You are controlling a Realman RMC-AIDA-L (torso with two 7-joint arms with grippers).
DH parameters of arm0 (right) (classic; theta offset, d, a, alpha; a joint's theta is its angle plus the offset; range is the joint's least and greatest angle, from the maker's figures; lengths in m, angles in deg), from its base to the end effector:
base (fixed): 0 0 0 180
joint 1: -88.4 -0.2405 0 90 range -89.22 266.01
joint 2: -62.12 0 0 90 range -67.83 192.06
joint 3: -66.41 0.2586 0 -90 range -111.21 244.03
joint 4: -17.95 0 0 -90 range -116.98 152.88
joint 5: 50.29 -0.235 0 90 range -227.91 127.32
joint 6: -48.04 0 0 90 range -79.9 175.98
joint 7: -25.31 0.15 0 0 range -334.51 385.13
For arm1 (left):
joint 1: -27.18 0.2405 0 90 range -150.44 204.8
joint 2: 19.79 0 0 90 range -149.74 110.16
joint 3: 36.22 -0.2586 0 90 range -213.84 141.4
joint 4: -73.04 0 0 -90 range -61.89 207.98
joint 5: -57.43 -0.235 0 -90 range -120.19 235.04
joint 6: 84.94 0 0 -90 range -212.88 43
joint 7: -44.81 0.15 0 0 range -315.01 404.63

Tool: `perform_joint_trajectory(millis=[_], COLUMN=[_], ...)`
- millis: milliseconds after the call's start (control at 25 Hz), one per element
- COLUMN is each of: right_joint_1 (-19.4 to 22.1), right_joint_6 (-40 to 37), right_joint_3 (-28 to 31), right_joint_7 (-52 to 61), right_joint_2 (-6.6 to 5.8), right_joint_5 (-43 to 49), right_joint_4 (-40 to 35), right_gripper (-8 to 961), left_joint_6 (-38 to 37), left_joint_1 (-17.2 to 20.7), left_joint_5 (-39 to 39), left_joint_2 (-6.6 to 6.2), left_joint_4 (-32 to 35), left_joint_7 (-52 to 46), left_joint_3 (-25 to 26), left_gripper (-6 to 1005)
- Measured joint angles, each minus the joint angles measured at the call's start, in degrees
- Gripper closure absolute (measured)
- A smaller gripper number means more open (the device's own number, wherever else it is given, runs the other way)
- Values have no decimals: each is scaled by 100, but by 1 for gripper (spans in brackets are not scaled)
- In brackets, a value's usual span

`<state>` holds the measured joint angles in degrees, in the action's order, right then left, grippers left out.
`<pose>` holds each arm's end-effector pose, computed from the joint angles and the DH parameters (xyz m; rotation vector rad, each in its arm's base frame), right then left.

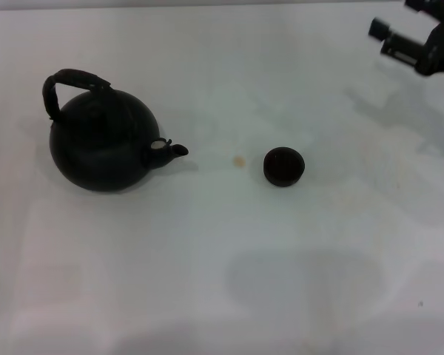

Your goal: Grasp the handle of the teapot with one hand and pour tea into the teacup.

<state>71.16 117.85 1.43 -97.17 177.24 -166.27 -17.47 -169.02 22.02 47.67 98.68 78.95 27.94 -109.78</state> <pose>0.3114 0.3581 0.0257 -2.1775 0.4631 0.8526 -0.4274 0.2115 0.0272 -1.3997 -0.5466 -0.6555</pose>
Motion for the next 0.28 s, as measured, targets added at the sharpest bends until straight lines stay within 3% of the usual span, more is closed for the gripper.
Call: perform_joint_trajectory(millis=[280], right_joint_1=[-1], right_joint_6=[-778], right_joint_3=[83], right_joint_7=[370], right_joint_2=[1], right_joint_5=[-20], right_joint_4=[-216], right_gripper=[99], left_joint_6=[-85], left_joint_1=[-11], left_joint_5=[-4], left_joint_2=[35], left_joint_4=[18], left_joint_7=[44], left_joint_3=[-2], left_gripper=[163])
